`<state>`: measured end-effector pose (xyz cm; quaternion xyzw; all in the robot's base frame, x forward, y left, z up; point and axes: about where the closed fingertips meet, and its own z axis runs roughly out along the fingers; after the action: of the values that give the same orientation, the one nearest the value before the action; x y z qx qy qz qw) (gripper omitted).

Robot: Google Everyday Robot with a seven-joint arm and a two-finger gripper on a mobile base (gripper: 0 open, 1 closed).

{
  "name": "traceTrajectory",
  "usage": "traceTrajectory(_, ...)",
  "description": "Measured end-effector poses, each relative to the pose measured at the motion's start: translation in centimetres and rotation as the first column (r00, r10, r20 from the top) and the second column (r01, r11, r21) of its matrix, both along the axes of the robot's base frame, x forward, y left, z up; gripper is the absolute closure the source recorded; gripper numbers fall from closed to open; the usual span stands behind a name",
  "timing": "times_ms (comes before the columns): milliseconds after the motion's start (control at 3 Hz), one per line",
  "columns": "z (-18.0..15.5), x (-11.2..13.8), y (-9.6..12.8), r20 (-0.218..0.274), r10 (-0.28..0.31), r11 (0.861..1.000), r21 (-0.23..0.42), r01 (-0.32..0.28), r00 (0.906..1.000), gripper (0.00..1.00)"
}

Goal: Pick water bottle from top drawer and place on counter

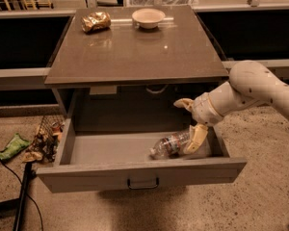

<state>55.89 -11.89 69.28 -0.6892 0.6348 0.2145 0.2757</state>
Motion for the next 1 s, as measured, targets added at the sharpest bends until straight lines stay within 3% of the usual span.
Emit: traceTrajectory(1000, -4.8, 0.9, -0.7, 0.004, -0.014, 1.000, 0.007, 0.014, 0.9999, 0.00)
